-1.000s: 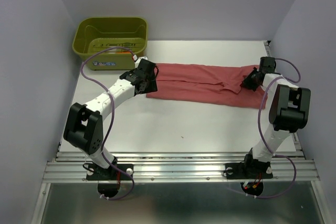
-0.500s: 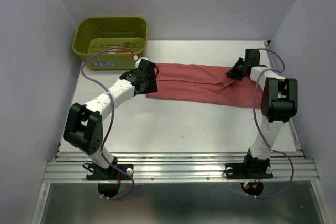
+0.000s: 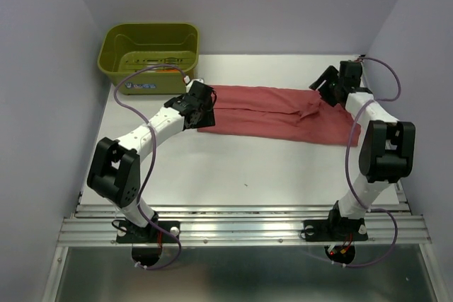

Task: Roll the t-shirts
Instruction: Fold the T-shirt at the center of the board.

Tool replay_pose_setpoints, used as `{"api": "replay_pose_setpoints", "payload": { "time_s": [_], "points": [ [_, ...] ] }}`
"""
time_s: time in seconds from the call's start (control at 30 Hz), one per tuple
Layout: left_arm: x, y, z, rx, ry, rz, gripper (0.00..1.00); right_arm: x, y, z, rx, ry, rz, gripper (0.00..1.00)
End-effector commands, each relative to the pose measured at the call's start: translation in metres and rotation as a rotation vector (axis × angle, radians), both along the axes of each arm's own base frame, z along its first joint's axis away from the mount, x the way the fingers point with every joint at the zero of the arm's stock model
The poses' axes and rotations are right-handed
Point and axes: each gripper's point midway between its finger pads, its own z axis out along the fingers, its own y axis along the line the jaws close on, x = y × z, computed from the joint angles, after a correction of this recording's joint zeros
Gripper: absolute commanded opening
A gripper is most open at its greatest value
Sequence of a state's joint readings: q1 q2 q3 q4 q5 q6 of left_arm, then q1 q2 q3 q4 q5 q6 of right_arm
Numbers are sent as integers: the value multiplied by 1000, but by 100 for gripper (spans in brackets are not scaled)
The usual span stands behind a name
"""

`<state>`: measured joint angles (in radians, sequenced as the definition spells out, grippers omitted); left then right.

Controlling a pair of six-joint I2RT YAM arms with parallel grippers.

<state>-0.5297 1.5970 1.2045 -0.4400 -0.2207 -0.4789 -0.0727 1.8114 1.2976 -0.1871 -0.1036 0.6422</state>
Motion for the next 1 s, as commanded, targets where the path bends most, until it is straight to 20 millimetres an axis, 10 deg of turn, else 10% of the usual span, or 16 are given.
{"api": "replay_pose_setpoints", "payload": {
  "time_s": [0.0, 0.37, 0.63, 0.97],
  "points": [
    [4, -8, 10, 2, -21, -24, 67, -18, -22, 10, -68, -15, -59, 71],
    [1, -9, 7, 13, -20, -31, 67, -60, 8, -30, 33, 59, 66, 84],
    [-1, -8, 3, 17, -13, -27, 67, -32, 17, -30, 55, 20, 101, 84],
    [-2, -3, 1, 37, -9, -11, 67, 39, 75, -20, 81, -39, 197, 84]
  ]
}}
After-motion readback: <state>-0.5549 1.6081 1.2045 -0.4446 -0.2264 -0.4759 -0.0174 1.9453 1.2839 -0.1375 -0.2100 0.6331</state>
